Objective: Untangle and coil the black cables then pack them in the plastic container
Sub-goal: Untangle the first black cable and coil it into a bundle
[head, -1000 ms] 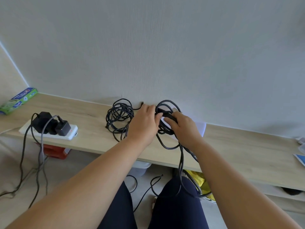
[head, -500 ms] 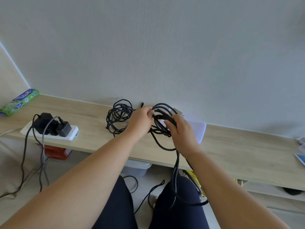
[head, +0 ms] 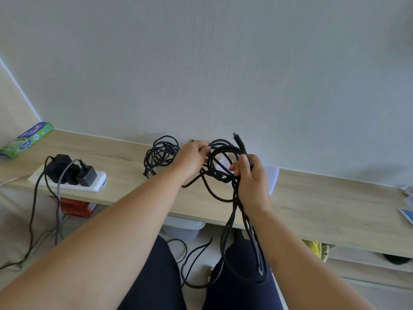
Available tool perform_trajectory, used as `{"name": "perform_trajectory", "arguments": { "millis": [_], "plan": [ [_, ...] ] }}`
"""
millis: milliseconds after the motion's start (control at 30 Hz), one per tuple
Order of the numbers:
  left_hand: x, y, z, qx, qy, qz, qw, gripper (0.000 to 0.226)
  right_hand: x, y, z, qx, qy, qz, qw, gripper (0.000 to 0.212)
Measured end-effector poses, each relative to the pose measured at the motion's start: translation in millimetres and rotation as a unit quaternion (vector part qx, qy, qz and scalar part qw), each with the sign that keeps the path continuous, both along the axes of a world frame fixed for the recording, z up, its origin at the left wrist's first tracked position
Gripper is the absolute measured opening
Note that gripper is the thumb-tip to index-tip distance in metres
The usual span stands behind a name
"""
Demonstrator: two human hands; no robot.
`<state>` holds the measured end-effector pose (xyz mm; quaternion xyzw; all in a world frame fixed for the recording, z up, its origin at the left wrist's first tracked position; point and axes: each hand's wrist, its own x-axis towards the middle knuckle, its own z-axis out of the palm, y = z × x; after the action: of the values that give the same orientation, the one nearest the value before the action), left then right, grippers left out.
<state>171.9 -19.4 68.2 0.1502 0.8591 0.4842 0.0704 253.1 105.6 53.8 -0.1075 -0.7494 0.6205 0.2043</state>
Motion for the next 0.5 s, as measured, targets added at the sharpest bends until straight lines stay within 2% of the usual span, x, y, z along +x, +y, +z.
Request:
{"name": "perform_trajectory", "arguments": {
  "millis": [167, 267, 333, 433, 500],
  "plan": [
    [8, -2, 0, 0.031, -0.037, 0.0, 0.999, 0.032, 5, 1, 1, 0.018, 0.04, -0.028, 0.999, 0.028],
    [13, -1, -1, 0.043, -0.047, 0.005, 0.998, 0.029, 8, 0, 2, 0.061, 0.046, 0.001, 0.997, 0.025],
    [13, -1, -1, 0.099, -0.106, -0.005, 0.989, 0.029, 10, 1, 6, 0.114, 0.048, 0.03, 0.992, 0.02],
    [15, -9, -3, 0.215, -0.182, -0.034, 0.959, 0.031, 9, 10, 15, 0.179, 0.066, 0.036, 0.981, 0.017],
    [16, -11, -9, 0.229, -0.192, -0.022, 0.954, 0.032, 7, 16, 19, 0.172, 0.062, 0.042, 0.982, 0.022]
  ]
}}
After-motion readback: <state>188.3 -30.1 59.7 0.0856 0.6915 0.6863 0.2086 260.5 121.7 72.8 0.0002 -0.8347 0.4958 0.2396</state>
